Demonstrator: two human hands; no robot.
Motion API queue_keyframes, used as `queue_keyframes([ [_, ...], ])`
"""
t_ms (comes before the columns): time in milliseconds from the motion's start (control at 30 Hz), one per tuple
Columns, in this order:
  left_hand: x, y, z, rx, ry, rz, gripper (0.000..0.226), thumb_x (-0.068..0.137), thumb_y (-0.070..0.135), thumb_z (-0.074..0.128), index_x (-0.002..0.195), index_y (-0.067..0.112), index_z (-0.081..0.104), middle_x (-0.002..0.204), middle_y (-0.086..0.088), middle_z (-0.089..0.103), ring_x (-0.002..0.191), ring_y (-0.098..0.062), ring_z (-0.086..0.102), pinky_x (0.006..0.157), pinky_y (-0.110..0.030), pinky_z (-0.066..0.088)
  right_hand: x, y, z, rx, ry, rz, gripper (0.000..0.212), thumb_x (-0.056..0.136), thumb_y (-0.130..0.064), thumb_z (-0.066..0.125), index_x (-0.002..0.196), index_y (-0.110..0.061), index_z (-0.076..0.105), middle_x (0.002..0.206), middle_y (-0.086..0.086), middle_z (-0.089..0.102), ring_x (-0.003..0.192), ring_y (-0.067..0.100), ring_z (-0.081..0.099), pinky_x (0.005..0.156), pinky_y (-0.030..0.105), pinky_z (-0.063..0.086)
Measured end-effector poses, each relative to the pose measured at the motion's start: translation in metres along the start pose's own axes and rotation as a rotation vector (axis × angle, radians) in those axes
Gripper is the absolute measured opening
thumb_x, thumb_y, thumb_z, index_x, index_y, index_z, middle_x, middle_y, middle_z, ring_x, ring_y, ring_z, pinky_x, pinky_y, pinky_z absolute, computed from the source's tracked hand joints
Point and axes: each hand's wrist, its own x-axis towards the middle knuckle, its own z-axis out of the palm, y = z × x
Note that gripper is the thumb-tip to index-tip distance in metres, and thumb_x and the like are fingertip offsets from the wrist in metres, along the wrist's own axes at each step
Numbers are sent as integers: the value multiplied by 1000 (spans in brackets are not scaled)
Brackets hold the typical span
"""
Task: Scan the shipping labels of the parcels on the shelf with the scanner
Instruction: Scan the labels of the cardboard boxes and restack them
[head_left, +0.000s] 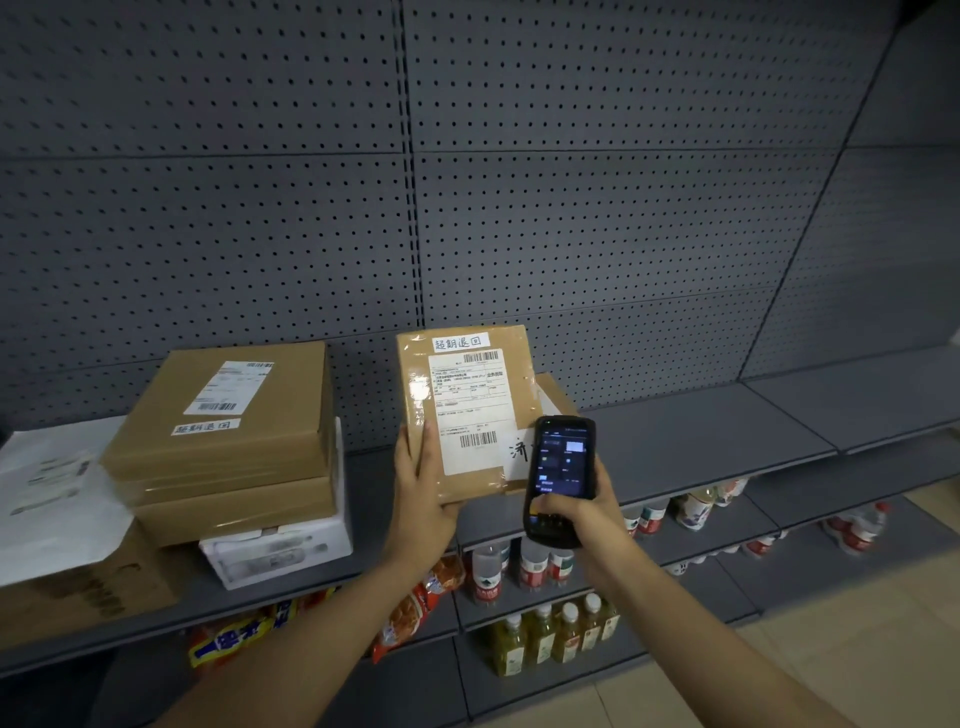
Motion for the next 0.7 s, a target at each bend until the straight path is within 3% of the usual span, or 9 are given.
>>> queue_keyframes([
  [200,64,21,31,-19,-15,-18,113,76,4,75,150,35,-5,159,4,-9,134,4,-1,112,-23,24,73,-24,-31,48,-32,17,87,48,-1,75,129,-23,52,113,13,68,102,33,65,78,43,55],
  [367,116,27,56,-25,-50,-142,112,69,22,84,149,44,9,161,7,5,145,-16,20,113,-35,30,125,-49,-55,74,-55,10,81,51,1,71,127,-19,53,108,12,69,93,29,66,67,38,55],
  [467,134,32,69,6,-41,-181,102,68,34,84,149,40,22,159,7,14,140,-19,32,108,-35,37,151,-57,-65,95,-62,19,80,52,2,69,127,-18,52,106,11,68,92,29,66,63,36,56],
  [700,161,27,99,2,-91,-292,97,65,48,81,145,43,27,157,5,24,137,-21,38,106,-40,42,195,-61,-69,82,6,39,76,58,5,71,128,-18,51,107,10,67,94,28,65,67,37,54],
])
